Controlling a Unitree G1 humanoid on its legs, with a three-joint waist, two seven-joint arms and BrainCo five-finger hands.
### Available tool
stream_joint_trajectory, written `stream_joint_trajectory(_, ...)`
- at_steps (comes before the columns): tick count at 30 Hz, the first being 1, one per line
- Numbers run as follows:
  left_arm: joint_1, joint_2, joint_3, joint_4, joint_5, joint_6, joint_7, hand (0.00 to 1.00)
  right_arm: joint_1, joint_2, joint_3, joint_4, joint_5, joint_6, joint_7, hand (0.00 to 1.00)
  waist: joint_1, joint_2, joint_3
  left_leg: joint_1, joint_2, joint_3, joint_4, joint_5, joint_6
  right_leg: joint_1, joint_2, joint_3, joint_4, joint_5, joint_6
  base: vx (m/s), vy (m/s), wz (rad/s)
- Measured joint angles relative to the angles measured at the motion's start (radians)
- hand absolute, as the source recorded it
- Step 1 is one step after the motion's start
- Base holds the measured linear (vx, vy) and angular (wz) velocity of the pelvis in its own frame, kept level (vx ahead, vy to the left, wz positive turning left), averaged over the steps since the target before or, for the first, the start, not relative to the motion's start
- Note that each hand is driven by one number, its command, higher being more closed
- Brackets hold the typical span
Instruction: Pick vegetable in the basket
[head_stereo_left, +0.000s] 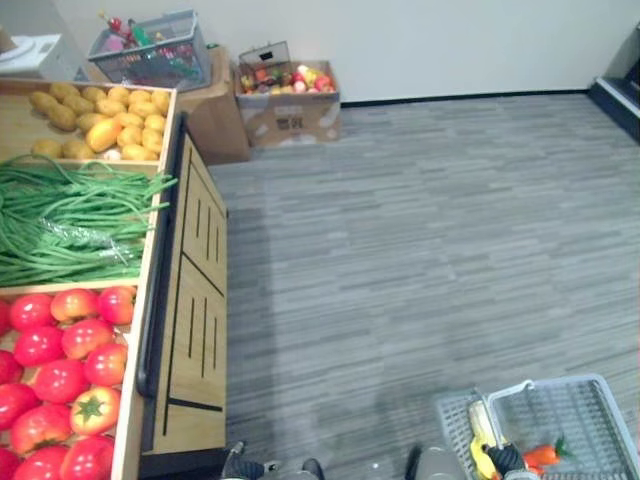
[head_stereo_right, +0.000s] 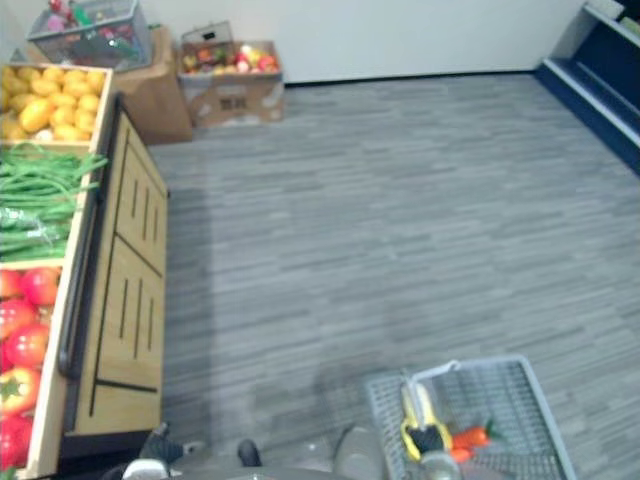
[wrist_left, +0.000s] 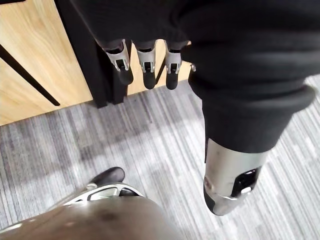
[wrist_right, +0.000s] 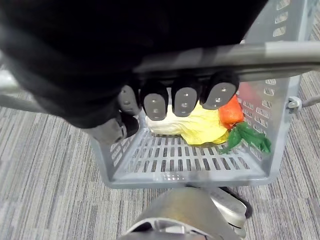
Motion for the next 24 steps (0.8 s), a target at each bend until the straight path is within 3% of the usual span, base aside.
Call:
stream_joint_trajectory(1, 0.000, 0.008, 0.000, 0.004, -0.019, -0.003, -0.001, 0.00, 0.002, 0.005, -0.018, 0.007, 0.001, 0.001, -0.001, 1.00, 0.002, -0.025, -0.005, -0.001, -0.006, -0.022, 0.000, -0.004, -0.021, 0.010, -0.001, 0.050, -0.033, 0.023, 0.036, 0.08, -0.312, 0.30)
stream_joint_trajectory(5, 0.007, -0.044, 0.007, 0.012, -0.032, -0.004, 0.001, 0.00, -0.005, -0.036, -0.059, 0.040, 0.003, 0.013, -0.001, 1.00, -0.002, 0.069, -0.019, -0.015, 0.076, -0.076, -0.020, 0.024, -0.073, 0.074, 0.088, -0.026, -0.124, 0.007, 0.024, 0.07, -0.243, 0.32)
stream_joint_trajectory(7, 0.016, -0.064, 0.035, 0.010, -0.035, -0.009, 0.002, 0.00, 0.019, -0.042, -0.061, 0.041, 0.009, 0.020, -0.001, 1.00, 0.000, 0.087, -0.030, -0.012, 0.111, -0.108, -0.034, 0.039, -0.095, 0.129, 0.131, -0.073, -0.179, 0.013, 0.007, 0.04, -0.159, 0.52)
stream_joint_trajectory(11, 0.035, -0.063, 0.067, 0.008, -0.085, -0.011, -0.002, 0.00, 0.019, -0.031, -0.049, 0.052, 0.010, 0.017, -0.001, 1.00, 0.006, 0.086, -0.041, -0.032, 0.142, -0.143, -0.039, 0.060, -0.118, 0.159, 0.173, -0.124, -0.240, 0.030, -0.019, 0.03, -0.092, 0.32)
stream_joint_trajectory(16, 0.044, -0.074, 0.112, 0.010, -0.186, -0.011, -0.002, 0.00, 0.018, -0.032, -0.047, 0.077, 0.011, 0.011, -0.003, 1.00, 0.023, 0.077, -0.040, -0.050, 0.108, -0.133, -0.029, 0.100, -0.102, 0.194, 0.146, -0.178, -0.256, 0.031, -0.020, -0.01, 0.014, 0.36)
stream_joint_trajectory(24, 0.065, -0.086, 0.122, 0.023, -0.192, -0.011, -0.016, 0.00, 0.014, -0.009, -0.039, 0.074, 0.022, -0.001, 0.002, 1.00, 0.023, 0.087, -0.046, -0.021, 0.093, -0.095, -0.132, 0.160, -0.088, 0.210, 0.140, -0.217, -0.273, 0.035, -0.015, -0.04, 0.023, 0.16)
